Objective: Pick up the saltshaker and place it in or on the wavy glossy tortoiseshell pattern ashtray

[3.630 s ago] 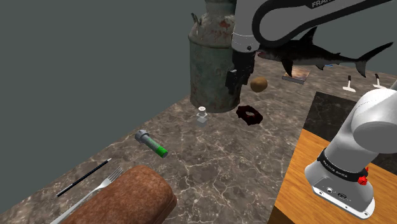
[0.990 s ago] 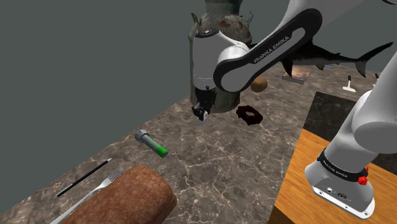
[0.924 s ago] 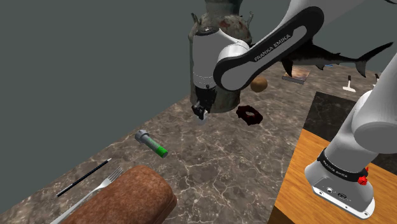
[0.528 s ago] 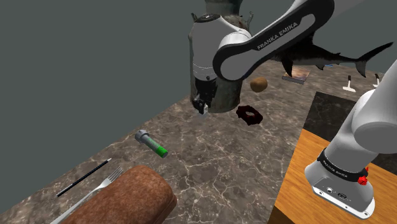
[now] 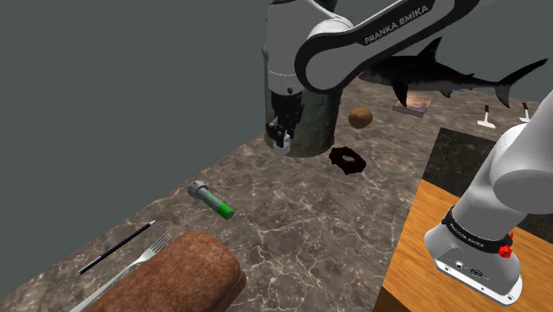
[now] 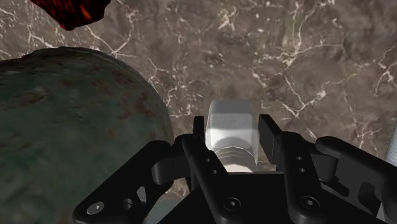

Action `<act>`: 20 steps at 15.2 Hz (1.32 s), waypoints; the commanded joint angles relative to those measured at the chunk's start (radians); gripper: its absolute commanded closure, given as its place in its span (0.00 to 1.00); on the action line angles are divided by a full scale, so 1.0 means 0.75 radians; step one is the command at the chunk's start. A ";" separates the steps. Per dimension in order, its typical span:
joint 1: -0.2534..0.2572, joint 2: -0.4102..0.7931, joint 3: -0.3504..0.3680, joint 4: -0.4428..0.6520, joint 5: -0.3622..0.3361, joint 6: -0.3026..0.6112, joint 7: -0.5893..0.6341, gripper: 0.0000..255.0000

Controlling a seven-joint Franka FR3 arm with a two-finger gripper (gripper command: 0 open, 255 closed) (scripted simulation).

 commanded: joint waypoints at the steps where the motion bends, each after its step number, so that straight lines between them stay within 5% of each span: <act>1: 0.001 -0.017 -0.001 0.020 0.010 -0.035 -0.010 1.00; 6: 0.002 -0.042 -0.005 0.068 0.026 -0.106 -0.027 1.00; 13: -0.027 -0.368 -0.138 -0.241 0.125 -0.089 -0.253 1.00; 20: -0.057 -0.665 -0.304 -0.482 0.130 -0.130 -0.464 1.00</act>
